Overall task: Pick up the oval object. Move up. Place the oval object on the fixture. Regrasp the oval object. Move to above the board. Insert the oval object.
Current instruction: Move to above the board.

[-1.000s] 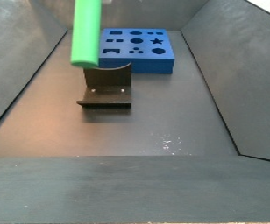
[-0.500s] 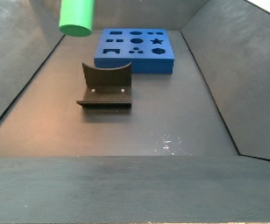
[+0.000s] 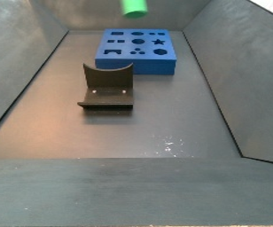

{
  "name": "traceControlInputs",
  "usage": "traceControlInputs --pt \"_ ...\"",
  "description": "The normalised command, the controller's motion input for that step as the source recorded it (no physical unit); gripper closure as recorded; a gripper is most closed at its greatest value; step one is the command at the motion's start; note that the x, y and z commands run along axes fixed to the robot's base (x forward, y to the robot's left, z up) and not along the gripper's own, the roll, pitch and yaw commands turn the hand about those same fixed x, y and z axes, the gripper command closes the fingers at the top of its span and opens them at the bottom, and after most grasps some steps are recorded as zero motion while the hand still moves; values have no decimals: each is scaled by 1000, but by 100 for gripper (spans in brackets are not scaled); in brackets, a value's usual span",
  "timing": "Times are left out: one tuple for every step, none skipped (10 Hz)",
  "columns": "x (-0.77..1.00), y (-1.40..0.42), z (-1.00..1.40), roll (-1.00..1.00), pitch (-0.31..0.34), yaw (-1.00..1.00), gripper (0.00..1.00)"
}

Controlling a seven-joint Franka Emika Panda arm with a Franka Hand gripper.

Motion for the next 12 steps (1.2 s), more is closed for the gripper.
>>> traceControlInputs --pt "-485 -1000 178 -503 -91 1000 100" --pt "-484 -1000 187 -490 -119 1000 100" --pt "-483 -1000 190 -481 -138 1000 100" --pt "-474 -1000 196 -460 -173 1000 100" --pt "-472 -1000 206 -442 -199 1000 100" --pt "-346 -696 152 -413 -238 1000 100" --pt "-227 -434 90 -399 -265 1000 100" --pt "-132 -204 32 -381 -312 1000 100" --pt "-114 -132 21 -370 -338 1000 100" --pt "-104 -50 14 -348 -395 1000 100" --pt "-100 -21 -2 -328 -438 1000 100" --pt "-91 -2 2 -305 -483 1000 100"
